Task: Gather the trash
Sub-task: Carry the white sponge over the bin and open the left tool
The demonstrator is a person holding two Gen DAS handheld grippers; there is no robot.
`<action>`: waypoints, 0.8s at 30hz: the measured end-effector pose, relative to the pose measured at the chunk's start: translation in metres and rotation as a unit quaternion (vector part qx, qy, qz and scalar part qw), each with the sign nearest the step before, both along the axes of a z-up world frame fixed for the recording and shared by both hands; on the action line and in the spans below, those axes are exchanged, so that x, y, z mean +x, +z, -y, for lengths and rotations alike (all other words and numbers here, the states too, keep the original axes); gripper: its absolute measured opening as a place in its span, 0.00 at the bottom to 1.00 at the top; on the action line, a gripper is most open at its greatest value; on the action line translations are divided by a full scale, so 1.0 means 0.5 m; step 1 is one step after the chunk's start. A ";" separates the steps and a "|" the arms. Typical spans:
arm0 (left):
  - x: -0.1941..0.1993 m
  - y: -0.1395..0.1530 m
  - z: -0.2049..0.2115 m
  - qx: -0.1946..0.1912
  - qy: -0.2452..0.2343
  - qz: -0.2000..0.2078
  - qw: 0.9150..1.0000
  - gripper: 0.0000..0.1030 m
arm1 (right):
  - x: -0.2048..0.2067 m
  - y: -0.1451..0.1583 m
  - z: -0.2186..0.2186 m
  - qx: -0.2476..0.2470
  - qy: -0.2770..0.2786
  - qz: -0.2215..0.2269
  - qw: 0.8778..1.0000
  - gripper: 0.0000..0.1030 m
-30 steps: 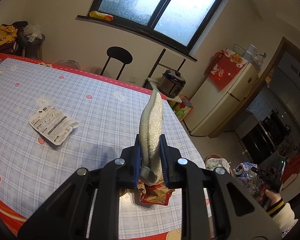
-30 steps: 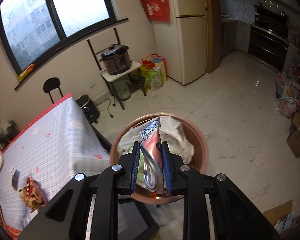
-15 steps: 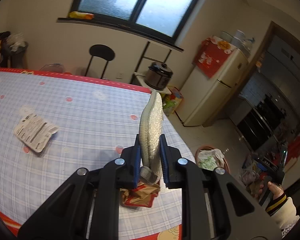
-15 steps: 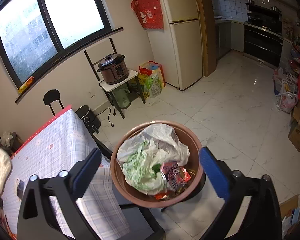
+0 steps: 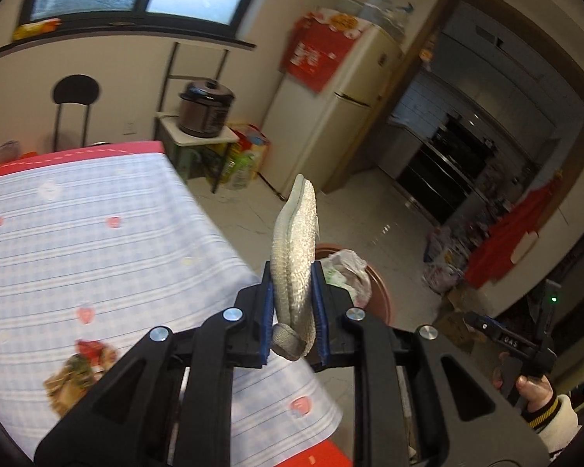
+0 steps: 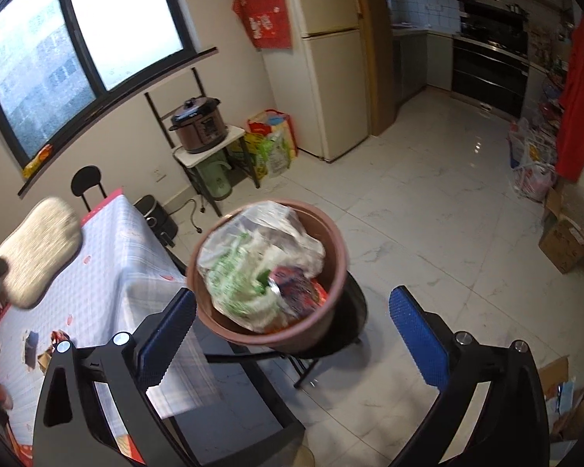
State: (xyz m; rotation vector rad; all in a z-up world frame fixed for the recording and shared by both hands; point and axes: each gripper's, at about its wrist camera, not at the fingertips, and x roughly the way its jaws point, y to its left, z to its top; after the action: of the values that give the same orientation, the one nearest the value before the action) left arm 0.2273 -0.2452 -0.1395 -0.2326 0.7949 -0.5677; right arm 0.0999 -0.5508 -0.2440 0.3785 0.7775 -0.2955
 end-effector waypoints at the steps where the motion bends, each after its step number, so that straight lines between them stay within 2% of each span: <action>1: 0.014 -0.011 0.035 0.001 -0.013 -0.005 1.000 0.20 | -0.010 -0.002 0.006 0.001 -0.004 -0.002 1.000 0.95; 6: 0.070 -0.051 0.180 0.007 -0.062 -0.015 0.998 0.20 | -0.068 -0.021 0.037 0.005 -0.031 -0.016 0.999 0.95; 9: 0.098 -0.063 0.247 0.002 -0.075 -0.018 0.997 0.21 | -0.098 -0.035 0.052 0.007 -0.046 -0.025 0.999 0.95; 10: 0.110 -0.067 0.273 -0.005 -0.081 -0.022 0.996 0.28 | -0.106 -0.038 0.058 0.007 -0.051 -0.028 0.998 0.95; 11: 0.121 -0.072 0.296 -0.008 -0.088 -0.028 0.996 0.55 | -0.114 -0.042 0.065 0.009 -0.059 -0.031 0.998 0.95; 13: 0.135 -0.081 0.326 -0.001 -0.083 -0.025 0.996 0.85 | -0.120 -0.047 0.076 0.015 -0.068 -0.033 0.997 0.95; 15: 0.142 -0.088 0.330 0.016 -0.080 -0.020 0.997 0.86 | -0.123 -0.051 0.081 0.022 -0.072 -0.031 0.997 0.95; 17: 0.141 -0.092 0.312 0.028 -0.070 -0.022 0.997 0.91 | -0.120 -0.054 0.077 0.024 -0.069 -0.027 0.997 0.95; 21: 0.134 -0.089 0.219 0.037 -0.036 -0.024 0.998 0.93 | -0.091 -0.055 0.052 0.028 -0.050 -0.026 0.998 0.95; 24: 0.131 -0.077 0.119 0.050 0.007 -0.023 0.998 0.94 | -0.052 -0.053 0.015 0.032 -0.023 -0.023 0.999 0.95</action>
State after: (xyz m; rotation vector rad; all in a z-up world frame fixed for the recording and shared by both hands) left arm 0.2928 -0.3045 -0.1780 -0.1589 0.8637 -0.5093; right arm 0.0740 -0.5583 -0.2705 0.4510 0.8265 -0.3243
